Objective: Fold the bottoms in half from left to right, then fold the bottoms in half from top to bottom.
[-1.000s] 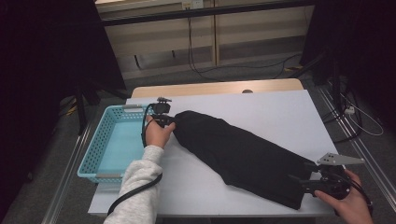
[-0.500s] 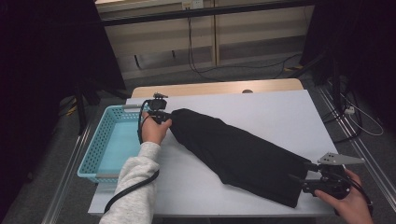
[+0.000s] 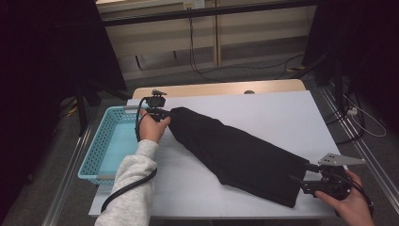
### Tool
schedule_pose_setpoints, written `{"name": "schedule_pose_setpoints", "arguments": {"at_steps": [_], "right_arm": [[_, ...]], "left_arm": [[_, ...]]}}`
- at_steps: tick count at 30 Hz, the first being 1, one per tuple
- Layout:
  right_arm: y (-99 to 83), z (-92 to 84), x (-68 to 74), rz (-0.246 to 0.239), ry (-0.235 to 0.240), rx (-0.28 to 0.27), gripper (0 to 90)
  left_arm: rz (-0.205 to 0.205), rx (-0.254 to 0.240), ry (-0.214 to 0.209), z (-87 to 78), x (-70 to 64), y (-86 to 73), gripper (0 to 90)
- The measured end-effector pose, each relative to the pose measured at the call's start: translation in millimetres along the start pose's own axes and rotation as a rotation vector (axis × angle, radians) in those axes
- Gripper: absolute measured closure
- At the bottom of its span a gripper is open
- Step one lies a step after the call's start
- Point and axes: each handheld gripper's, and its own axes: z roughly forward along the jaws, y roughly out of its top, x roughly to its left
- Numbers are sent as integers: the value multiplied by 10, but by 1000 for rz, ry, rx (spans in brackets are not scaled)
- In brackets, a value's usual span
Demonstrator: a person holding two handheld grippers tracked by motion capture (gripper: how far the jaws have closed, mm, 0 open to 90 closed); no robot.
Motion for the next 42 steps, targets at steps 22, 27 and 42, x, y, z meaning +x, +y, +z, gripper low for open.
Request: {"name": "schedule_pose_setpoints", "arguments": {"at_steps": [22,27,42], "right_arm": [[99,128,26,-35,22,3,183],[138,154,27,-36,36,-6,177],[165,180,35,-44,35,-4,175]], "left_arm": [[-9,9,5,-78,44,-36,835],[-8,7,7,-90,31,-19,835],[-4,12,4,-122,45,15,835]]}}
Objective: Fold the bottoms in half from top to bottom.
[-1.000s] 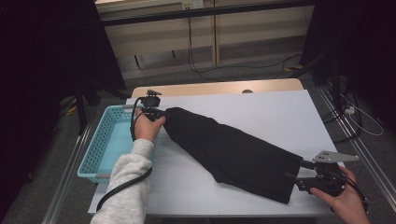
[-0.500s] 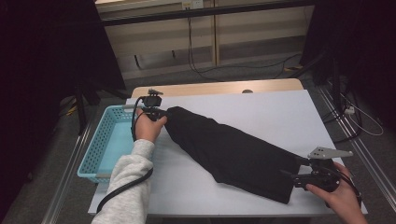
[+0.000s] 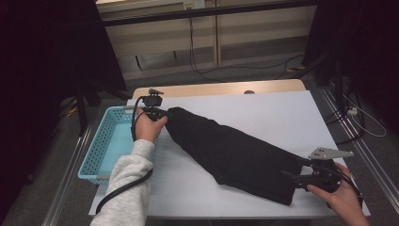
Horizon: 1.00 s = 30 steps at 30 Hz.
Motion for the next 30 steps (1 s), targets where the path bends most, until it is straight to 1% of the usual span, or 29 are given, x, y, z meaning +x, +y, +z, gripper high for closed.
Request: {"name": "schedule_pose_setpoints", "arguments": {"at_steps": [4,9,12,17,19,20,21,22,24,28,30], "right_arm": [[5,12,12,-2,5,3,175],[4,0,-1,-1,1,-3,175],[5,-3,-3,1,3,-3,175],[2,2,13,-7,6,4,173],[3,-2,16,-5,6,0,174],[5,-3,17,-5,6,0,173],[6,-3,18,-4,6,0,173],[7,-1,19,-3,6,0,173],[7,3,25,-8,8,1,173],[5,7,28,-11,10,4,172],[2,7,28,-8,10,6,172]], "left_arm": [[-6,8,11,-4,30,18,835],[-20,-10,28,-48,81,48,835],[-13,-11,17,-51,57,35,835],[20,-21,-33,-20,-94,-42,835],[31,-26,-65,5,-176,-87,834],[49,-23,-70,18,-226,-111,835],[67,-19,-84,31,-276,-137,834],[77,-21,-101,45,-329,-165,834],[110,-19,-122,65,-428,-218,834],[147,-29,-167,114,-591,-345,834],[177,-31,-184,151,-665,-429,833]]}}
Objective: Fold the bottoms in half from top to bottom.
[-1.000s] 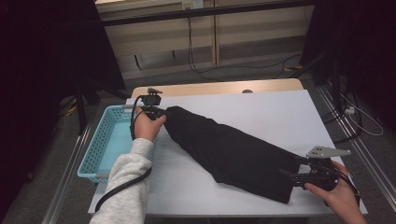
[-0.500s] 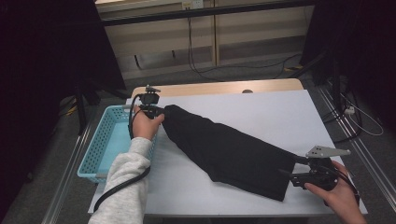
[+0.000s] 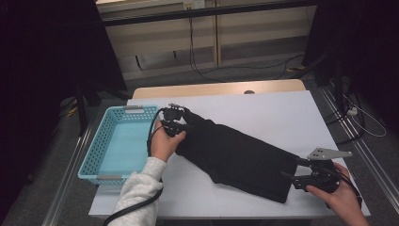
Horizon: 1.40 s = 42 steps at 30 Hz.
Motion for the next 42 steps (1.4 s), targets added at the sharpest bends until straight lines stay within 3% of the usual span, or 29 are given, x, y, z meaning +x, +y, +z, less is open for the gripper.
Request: {"name": "schedule_pose_setpoints", "arguments": {"at_steps": [4,10,19,27,34,42], "right_arm": [[2,-7,6,-2,0,-2,172],[-3,15,20,-7,1,8,172],[1,34,43,-9,3,15,172],[8,34,46,-9,3,12,172],[4,39,41,-12,3,17,171],[7,48,57,-14,5,19,171]], "left_arm": [[3,1,-60,117,-99,-185,831],[9,9,-86,275,-133,-373,830],[27,-29,-81,240,-141,-362,829],[17,-35,-98,259,-167,-352,829],[76,-55,-95,245,-285,-333,830],[129,-63,-126,274,-410,-349,829]]}}
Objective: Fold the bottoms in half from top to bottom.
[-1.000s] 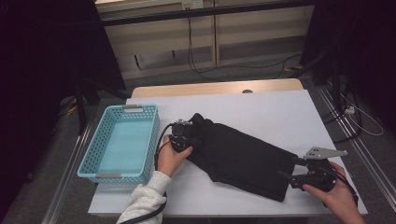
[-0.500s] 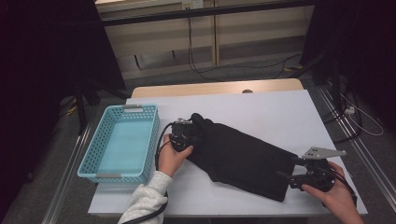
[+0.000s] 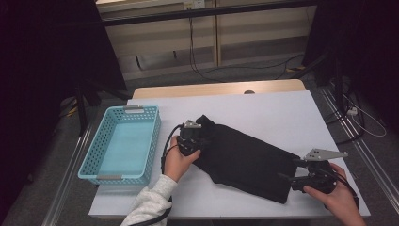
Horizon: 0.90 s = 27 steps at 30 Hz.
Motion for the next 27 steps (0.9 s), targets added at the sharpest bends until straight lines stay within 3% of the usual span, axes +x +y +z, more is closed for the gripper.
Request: {"name": "schedule_pose_setpoints", "arguments": {"at_steps": [5,13,27], "right_arm": [[-4,6,4,-4,4,5,171],[-11,13,1,-4,3,9,171],[-13,20,5,-7,6,13,171]], "left_arm": [[17,13,-14,39,-67,-13,827],[43,24,-1,85,-102,-41,824],[60,1,-29,57,-173,-14,815]]}}
